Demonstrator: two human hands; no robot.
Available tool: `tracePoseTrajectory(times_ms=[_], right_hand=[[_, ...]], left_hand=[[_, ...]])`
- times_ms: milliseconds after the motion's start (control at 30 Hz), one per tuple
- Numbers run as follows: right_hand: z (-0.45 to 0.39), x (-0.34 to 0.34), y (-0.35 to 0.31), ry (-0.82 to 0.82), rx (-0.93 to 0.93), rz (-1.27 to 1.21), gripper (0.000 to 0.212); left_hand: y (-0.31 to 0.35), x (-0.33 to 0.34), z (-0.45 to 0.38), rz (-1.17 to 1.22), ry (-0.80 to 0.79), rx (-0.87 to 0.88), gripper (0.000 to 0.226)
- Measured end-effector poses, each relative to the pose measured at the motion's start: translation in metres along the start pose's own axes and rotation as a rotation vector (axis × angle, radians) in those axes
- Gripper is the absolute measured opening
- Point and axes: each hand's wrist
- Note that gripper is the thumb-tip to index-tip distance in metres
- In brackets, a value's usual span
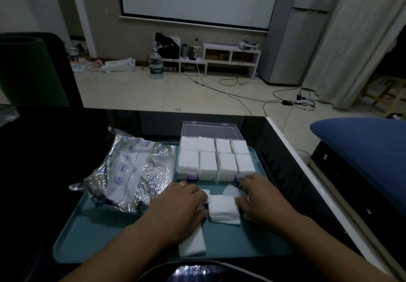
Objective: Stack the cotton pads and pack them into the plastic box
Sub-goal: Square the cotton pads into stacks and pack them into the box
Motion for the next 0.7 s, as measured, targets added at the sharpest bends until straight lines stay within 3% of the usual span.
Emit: tracePoseTrajectory(times_ms=[200, 367, 500, 700], right_hand=[[0.001, -0.001, -0.002, 0.067, 0.023, -0.001, 0.028], [0.004, -0.006, -0.004, 0.118, 0.028, -0.012, 0.02], [0.007, -0.018, -0.009, 0.187, -0.041, -0.087, 0.018], [0.022, -0.022, -0.018, 0.055, -0.241, -0.058, 0.032]], left_hand=[[-0.005, -0.001, -0.004, 0.032, 0.136, -0.011, 0.039], [-0.002, -0.001, -0.005, 0.001, 0.041, -0.058, 0.053], [-0.004, -0.002, -0.005, 0.053, 0.035, -0.072, 0.031], [-0.005, -0.003, -0.008, 0.03, 0.031, -0.074, 0.022]])
Point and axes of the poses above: each hand's wrist, its own z-axis away from the middle knuckle, its own x-axis out of the palm, y = z × x, and after that the axes turned 2 degrees about y, right-handed
